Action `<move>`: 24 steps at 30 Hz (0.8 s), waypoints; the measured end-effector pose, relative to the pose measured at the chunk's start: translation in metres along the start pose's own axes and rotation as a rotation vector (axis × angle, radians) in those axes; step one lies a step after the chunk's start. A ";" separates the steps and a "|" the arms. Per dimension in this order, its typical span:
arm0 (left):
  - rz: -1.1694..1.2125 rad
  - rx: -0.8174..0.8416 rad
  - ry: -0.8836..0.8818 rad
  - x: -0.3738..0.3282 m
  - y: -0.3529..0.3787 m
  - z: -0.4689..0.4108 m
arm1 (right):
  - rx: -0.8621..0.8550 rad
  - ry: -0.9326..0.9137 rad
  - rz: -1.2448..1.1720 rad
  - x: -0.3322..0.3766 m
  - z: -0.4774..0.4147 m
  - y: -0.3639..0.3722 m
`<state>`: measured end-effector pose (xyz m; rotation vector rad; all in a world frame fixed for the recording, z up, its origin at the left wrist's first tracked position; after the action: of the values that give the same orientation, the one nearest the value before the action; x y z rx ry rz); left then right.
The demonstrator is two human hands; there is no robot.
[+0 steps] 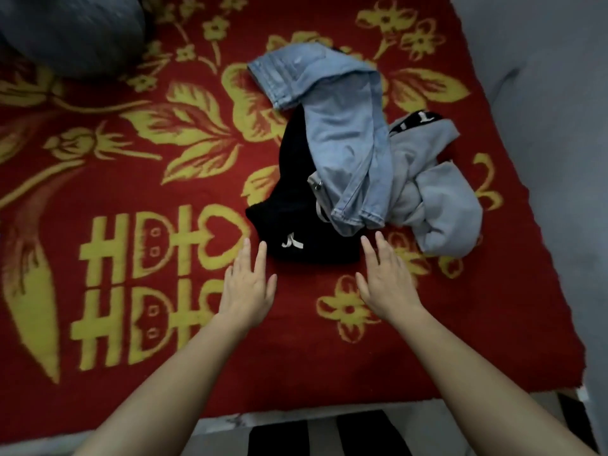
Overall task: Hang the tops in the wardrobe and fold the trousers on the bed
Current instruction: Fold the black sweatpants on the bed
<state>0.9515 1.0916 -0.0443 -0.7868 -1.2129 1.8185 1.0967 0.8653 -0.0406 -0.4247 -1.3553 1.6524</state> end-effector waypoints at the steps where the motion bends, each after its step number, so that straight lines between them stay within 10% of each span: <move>1: 0.005 0.018 -0.007 0.007 0.014 -0.007 | 0.021 0.000 -0.008 0.005 -0.004 0.017; 10: -0.264 -0.214 0.215 0.031 0.069 -0.107 | -0.057 -0.054 -0.042 0.041 -0.066 0.118; 24: -0.179 0.065 0.129 0.037 0.110 -0.058 | -0.143 -0.036 -0.045 0.048 -0.072 0.115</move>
<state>0.9513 1.1244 -0.1692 -0.7234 -1.0995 1.6286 1.0760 0.9507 -0.1544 -0.4469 -1.5048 1.5385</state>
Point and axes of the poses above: each hand's wrist, its own z-axis away from the middle knuckle, its own y-axis out of the palm, x = y × z, the point moved 3 cm from there along -z, towards the middle knuckle, and after that the axes turned 6 degrees about -z, right-handed, at the moved point
